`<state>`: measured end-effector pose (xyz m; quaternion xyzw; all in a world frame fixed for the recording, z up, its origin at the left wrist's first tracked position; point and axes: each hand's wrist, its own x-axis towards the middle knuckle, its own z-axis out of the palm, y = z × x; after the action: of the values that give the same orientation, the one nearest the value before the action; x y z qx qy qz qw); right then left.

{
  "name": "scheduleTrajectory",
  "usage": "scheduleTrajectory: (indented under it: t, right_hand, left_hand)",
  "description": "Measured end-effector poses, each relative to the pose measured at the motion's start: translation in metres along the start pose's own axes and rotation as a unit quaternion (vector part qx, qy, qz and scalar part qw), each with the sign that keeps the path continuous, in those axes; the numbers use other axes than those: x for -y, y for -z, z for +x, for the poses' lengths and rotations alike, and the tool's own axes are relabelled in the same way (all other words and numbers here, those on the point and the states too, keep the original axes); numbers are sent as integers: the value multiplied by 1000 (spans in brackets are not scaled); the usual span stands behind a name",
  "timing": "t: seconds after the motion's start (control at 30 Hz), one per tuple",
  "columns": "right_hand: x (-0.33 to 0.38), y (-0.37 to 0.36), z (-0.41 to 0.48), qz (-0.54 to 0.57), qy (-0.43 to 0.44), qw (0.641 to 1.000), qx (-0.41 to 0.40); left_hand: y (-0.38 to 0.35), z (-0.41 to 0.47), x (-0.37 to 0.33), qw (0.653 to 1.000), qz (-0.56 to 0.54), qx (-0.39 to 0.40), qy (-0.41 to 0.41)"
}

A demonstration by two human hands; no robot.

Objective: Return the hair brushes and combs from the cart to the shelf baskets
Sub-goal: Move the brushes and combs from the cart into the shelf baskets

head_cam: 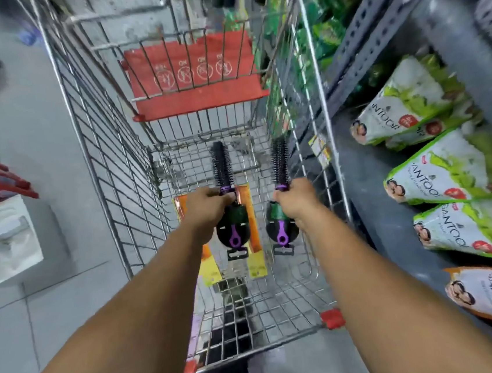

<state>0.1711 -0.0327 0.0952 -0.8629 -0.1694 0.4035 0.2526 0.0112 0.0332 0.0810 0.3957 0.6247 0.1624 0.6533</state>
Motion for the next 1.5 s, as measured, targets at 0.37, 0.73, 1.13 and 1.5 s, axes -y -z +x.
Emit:
scheduleTrajectory:
  t: [0.37, 0.73, 1.13, 1.5]
  right_hand:
    - [50, 87, -108, 98, 168, 980, -47]
    - [9, 203, -208, 228, 236, 939, -107]
    - [-89, 323, -278, 287, 199, 904, -246]
    - [-144, 402, -272, 309, 122, 872, -361]
  left_hand:
    - [12, -121, -106, 988, -10, 76, -137]
    - [-53, -252, -160, 960, 20, 194, -201]
    - [-184, -341, -153, 915, 68, 336, -212]
    - [-315, -378, -161, 869, 167, 402, -233]
